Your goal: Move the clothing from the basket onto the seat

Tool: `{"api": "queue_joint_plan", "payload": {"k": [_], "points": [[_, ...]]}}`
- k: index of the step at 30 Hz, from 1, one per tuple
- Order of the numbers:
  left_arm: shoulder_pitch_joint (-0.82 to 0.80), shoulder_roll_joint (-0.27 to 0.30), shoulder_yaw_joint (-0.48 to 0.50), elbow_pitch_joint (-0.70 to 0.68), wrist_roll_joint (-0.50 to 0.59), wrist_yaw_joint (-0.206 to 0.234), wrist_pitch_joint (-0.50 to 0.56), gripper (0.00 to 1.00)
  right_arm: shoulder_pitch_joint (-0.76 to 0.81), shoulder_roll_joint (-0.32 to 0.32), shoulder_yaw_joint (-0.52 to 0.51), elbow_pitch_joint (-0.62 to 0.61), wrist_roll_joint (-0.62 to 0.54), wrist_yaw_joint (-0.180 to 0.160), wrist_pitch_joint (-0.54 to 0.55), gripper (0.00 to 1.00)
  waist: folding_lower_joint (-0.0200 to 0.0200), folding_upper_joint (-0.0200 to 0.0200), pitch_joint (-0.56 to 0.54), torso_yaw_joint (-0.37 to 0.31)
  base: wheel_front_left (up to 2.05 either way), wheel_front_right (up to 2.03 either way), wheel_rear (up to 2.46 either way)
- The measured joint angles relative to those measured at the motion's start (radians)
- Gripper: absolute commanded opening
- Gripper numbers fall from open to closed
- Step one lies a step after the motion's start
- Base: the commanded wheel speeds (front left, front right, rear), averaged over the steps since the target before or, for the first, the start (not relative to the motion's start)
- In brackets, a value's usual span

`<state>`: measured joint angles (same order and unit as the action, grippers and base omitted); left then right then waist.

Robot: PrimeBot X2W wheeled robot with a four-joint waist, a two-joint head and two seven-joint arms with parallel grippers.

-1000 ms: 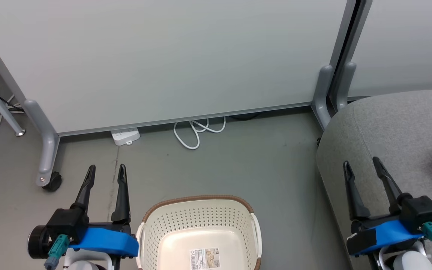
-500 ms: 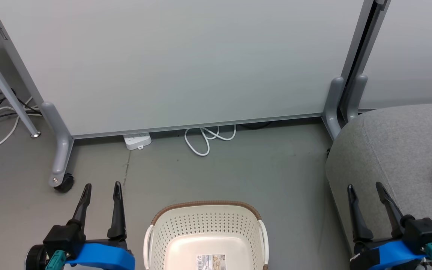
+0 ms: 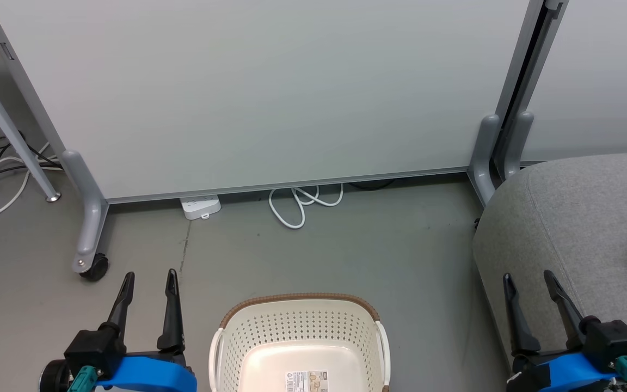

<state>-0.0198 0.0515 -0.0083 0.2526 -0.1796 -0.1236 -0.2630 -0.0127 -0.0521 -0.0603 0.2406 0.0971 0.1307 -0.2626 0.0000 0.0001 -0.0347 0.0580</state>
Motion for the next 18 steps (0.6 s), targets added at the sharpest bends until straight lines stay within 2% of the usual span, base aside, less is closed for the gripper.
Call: {"api": "queue_joint_plan", "payload": {"k": [3, 4, 9, 18], "points": [[0.0, 0.0, -0.001, 0.004, 0.002, 0.0, 0.0, 1.0, 0.0, 0.0, 0.001, 0.0, 0.002, 0.0, 0.0, 1.0, 0.0, 0.0, 0.0, 0.001, 0.0, 0.0, 0.0], [0.001, 0.0, -0.002, 0.01, 0.002, 0.0, 0.0, 0.0, 0.0, 0.0, 0.002, 0.007, 0.002, 0.0, 0.001, 0.0, 0.0, 0.0, 0.0, 0.001, 0.0, 0.0, 0.0], [0.032, -0.002, -0.002, 0.054, -0.008, 0.0, 0.012, 0.0, 0.007, 0.005, 0.001, 0.053, 0.012, 0.0, 0.014, 0.0, 0.0, 0.0, 0.0, 0.001, 0.0, 0.0, 0.0], [0.033, -0.002, 0.01, 0.056, -0.178, 0.0, 0.059, 0.0, 0.005, 0.005, -0.009, 0.057, 0.189, 0.0, 0.06, 0.0, 0.0, 0.0, 0.003, -0.004, 0.0, 0.0, 0.0]]}}
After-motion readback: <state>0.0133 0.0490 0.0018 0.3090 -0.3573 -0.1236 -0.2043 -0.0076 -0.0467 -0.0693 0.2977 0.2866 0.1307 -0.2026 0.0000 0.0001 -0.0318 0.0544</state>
